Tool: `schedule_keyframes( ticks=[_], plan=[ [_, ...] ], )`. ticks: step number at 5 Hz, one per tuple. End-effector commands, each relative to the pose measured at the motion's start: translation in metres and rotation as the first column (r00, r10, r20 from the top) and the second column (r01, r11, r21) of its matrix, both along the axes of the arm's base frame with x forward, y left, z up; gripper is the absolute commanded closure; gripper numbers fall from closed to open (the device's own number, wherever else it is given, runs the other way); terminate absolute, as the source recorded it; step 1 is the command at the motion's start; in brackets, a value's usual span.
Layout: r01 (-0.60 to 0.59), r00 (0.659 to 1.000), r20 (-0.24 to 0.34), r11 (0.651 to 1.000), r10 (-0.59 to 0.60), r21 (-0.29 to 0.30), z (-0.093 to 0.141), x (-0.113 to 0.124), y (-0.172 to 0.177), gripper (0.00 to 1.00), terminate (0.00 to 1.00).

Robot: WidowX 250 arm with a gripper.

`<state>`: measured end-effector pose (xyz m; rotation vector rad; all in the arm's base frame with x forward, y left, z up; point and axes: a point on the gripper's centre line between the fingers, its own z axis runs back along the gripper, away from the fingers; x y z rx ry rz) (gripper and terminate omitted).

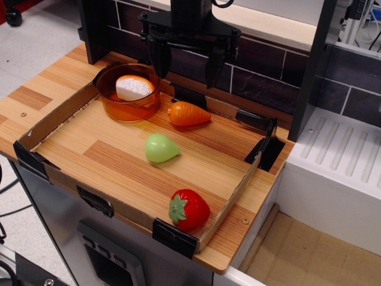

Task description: Take sushi out of pot

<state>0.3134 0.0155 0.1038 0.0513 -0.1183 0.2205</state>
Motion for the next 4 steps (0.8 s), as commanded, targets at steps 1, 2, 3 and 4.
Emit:
schedule_keyframes(
  ticks=[1,2,3,4],
  plan=[
    [0.000,1.000,0.000,1.000,0.000,0.000,0.000,0.000,0.000,0.00,0.00],
    [-0.070,0.997,0.014,0.997,0.071,-0.021,0.019,-0.010,0.005,0.00,0.00],
    [-0.194,0.979,0.050,0.980,0.196,-0.036,0.034,-0.017,0.017,0.00,0.00],
    [-0.409,0.906,0.093,0.910,0.413,-0.061,0.038,-0.023,0.037,0.00,0.00]
  ],
)
